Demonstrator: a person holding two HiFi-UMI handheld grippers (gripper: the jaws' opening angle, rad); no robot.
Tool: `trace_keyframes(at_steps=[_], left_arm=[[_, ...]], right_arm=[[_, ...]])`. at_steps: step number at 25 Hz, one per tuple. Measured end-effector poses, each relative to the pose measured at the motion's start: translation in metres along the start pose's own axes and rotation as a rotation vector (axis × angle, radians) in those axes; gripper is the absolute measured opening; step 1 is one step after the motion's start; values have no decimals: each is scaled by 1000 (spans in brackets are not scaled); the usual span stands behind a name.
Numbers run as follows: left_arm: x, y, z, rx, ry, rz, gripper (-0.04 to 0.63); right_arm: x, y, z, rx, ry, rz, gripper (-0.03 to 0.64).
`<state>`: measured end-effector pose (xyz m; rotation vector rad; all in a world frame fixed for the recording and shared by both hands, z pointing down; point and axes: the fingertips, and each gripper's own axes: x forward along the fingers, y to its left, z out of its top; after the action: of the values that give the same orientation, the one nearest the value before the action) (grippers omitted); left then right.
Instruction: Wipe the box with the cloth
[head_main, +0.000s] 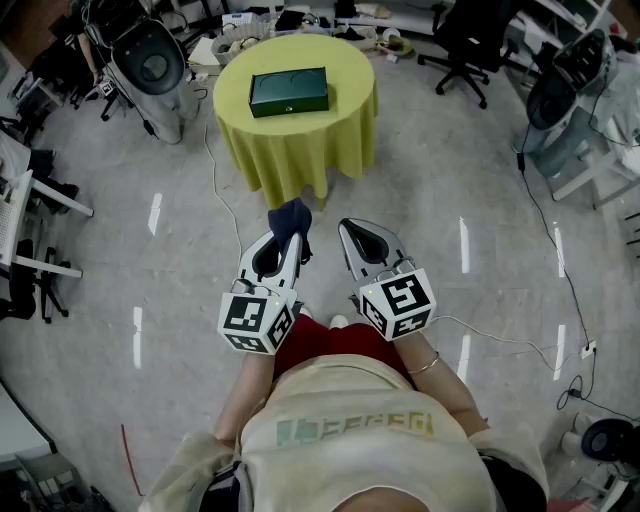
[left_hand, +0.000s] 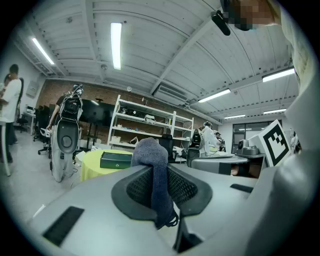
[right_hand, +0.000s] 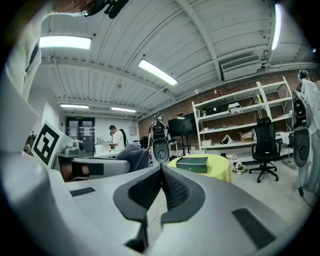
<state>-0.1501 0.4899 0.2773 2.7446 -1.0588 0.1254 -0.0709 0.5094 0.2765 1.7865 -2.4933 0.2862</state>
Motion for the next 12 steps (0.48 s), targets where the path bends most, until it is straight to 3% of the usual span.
trace_keyframes(at_steps=[12], left_arm=[[10, 3, 8, 32, -4, 7, 61]], right_arm=[[10, -3, -2, 42, -1, 36, 37]])
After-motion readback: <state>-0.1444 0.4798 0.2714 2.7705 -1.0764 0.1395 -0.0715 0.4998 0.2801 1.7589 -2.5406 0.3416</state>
